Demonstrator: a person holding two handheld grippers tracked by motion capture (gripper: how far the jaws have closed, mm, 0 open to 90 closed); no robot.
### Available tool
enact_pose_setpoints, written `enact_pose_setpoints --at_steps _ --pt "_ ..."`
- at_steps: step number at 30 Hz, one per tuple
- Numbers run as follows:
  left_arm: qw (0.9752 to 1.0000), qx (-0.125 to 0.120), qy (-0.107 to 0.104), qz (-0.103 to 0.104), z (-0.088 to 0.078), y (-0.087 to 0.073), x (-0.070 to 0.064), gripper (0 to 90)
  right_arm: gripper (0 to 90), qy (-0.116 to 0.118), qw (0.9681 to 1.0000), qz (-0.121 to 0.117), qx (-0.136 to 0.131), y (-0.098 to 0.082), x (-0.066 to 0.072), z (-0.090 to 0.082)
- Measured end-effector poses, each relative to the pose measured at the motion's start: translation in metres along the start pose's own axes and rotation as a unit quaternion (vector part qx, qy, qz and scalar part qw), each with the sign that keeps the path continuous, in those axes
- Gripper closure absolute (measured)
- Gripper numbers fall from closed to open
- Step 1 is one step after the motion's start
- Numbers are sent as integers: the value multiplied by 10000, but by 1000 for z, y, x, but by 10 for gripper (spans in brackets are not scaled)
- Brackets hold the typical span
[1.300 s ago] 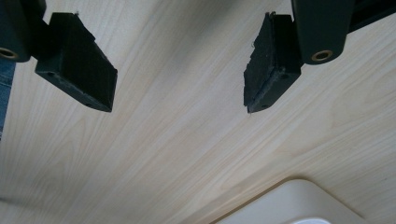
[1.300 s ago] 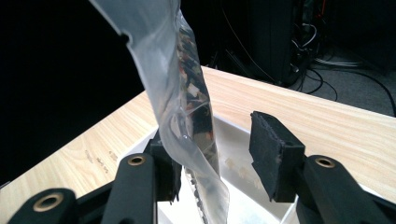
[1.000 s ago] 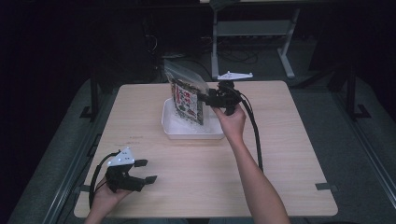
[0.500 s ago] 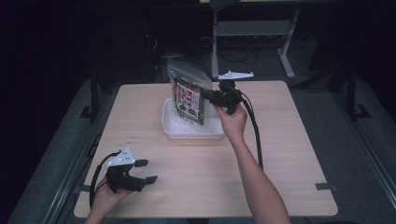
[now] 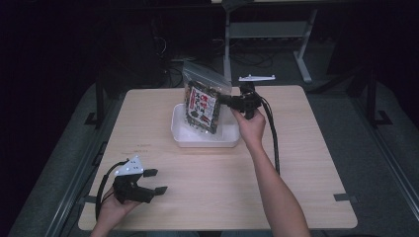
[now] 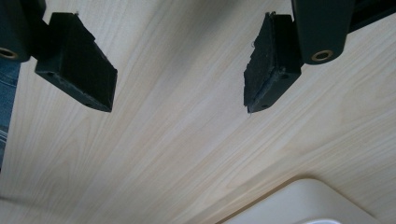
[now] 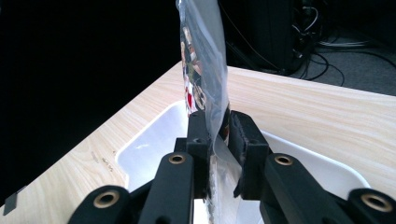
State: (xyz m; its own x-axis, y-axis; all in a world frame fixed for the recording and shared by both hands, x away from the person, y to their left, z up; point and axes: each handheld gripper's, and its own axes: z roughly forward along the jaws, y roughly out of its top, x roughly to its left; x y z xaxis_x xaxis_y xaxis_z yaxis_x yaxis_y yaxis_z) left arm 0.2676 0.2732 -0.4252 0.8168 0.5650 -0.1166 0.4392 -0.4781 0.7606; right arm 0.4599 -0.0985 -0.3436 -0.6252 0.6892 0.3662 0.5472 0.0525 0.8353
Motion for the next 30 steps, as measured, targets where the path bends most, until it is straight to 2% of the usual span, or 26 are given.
enact_pose_setpoints --at_steps 2,5,9,13,16,30 --pt "10000 -3 -2 -8 0 0 1 247 736 -4 10000 -67 -16 0 1 -1" --pt "10000 -1 0 -14 0 0 1 247 646 -163 9996 -241 8 1 6 -1" --pt "10000 -6 -4 2 0 0 0 247 587 -180 9992 -345 56 1 10 -3" --pt "10000 6 -1 14 0 0 0 245 525 -127 9991 -384 115 1 12 -4" --pt "10000 4 0 14 0 1 0 245 491 5 9990 -417 132 2 15 -7" --pt "10000 41 -3 68 3 2 -2 245 425 269 9980 -512 254 1 24 -19"
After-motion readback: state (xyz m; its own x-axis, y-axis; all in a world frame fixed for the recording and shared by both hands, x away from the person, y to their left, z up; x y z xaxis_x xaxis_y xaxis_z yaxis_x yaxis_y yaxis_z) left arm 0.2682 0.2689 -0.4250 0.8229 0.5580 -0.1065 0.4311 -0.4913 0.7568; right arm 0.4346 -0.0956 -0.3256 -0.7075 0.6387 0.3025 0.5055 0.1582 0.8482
